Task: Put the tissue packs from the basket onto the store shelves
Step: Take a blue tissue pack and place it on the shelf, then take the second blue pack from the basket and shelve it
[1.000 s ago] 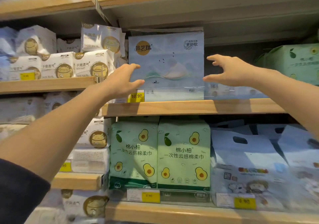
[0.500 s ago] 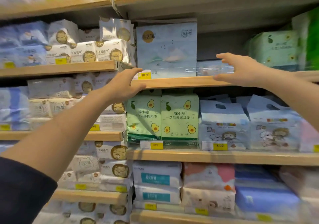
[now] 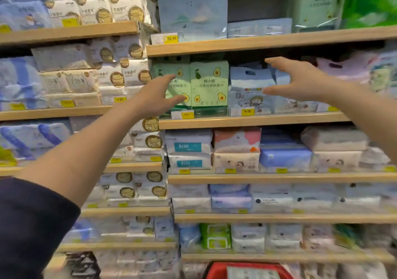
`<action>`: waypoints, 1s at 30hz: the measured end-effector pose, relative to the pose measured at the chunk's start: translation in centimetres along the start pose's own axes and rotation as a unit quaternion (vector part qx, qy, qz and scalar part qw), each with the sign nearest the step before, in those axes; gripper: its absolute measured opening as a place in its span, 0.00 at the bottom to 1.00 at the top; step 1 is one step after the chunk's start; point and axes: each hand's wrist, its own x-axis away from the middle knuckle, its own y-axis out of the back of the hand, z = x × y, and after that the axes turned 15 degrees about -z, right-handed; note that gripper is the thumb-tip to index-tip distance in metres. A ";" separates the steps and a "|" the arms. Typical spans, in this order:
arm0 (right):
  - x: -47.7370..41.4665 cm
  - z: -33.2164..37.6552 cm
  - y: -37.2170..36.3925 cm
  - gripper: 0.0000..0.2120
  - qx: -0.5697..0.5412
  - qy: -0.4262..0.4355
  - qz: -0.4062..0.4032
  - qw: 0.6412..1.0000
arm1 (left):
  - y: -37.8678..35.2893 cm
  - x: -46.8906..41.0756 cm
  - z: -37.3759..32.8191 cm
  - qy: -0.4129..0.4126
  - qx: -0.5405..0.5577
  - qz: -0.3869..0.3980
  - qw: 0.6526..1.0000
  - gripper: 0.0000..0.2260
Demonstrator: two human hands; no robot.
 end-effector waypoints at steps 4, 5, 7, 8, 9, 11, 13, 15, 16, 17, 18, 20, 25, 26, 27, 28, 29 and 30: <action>4.5 -1.4 0.2 0.35 -0.004 -0.009 0.033 0.999 | -1.5 3.6 -2.1 -0.018 -0.013 0.022 1.000 0.29; 5.6 -1.8 0.2 0.35 -0.004 -0.007 0.041 0.999 | -2.1 4.5 -2.5 -0.016 -0.014 0.027 0.999 0.29; 7.9 -2.9 0.3 0.35 0.001 -0.006 0.060 0.998 | -3.3 6.6 -3.3 -0.003 -0.013 0.041 0.999 0.28; 9.2 -3.4 0.4 0.35 0.000 -0.008 0.073 0.997 | -4.0 7.7 -3.8 0.002 -0.012 0.050 0.999 0.28; 10.4 -4.0 0.5 0.35 -0.006 -0.010 0.086 0.996 | -4.8 8.8 -4.2 0.008 -0.008 0.060 0.998 0.28; 12.7 -5.2 0.7 0.34 -0.020 -0.009 0.105 0.994 | -6.3 11.0 -5.2 0.027 -0.001 0.083 0.996 0.27; 14.8 -6.5 0.7 0.35 -0.026 -0.021 0.127 0.991 | -8.0 13.4 -6.1 0.043 -0.002 0.110 0.993 0.28; 17.0 -7.8 0.4 0.35 -0.031 -0.043 0.146 0.988 | -9.7 15.9 -6.8 0.051 -0.001 0.135 0.990 0.29; 18.1 -8.5 0.1 0.35 -0.034 -0.049 0.153 0.986 | -10.4 17.3 -7.2 0.056 0.003 0.146 0.988 0.29; 19.3 -9.2 -0.1 0.36 -0.038 -0.054 0.161 0.985 | -11.2 18.6 -7.6 0.063 0.006 0.158 0.985 0.29; 20.4 -9.9 -0.3 0.36 -0.042 -0.060 0.169 0.983 | -11.9 20.0 -7.9 0.071 0.009 0.169 0.983 0.29; 22.7 -11.2 -0.7 0.36 -0.045 -0.064 0.178 0.981 | -13.3 22.5 -8.6 0.094 0.015 0.189 0.977 0.29; 27.8 -14.4 -2.0 0.36 -0.062 -0.075 0.223 0.970 | -16.2 27.9 -9.7 0.145 0.024 0.219 0.965 0.29; 28.7 -14.8 -2.3 0.36 -0.065 -0.084 0.233 0.967 | -16.7 28.9 -9.8 0.156 0.031 0.227 0.961 0.29; 29.6 -15.2 -2.7 0.36 -0.069 -0.094 0.245 0.963 | -17.3 29.7 -9.9 0.165 0.036 0.236 0.957 0.29; 30.5 -15.5 -3.1 0.36 -0.072 -0.102 0.256 0.959 | -17.8 30.5 -9.9 0.170 0.038 0.245 0.954 0.30; 31.3 -15.9 -3.6 0.36 -0.075 -0.107 0.265 0.955 | -18.3 31.1 -9.9 0.173 0.036 0.256 0.950 0.30; 32.0 -16.1 -4.0 0.36 -0.079 -0.113 0.272 0.952 | -18.9 31.6 -9.9 0.175 0.033 0.265 0.948 0.31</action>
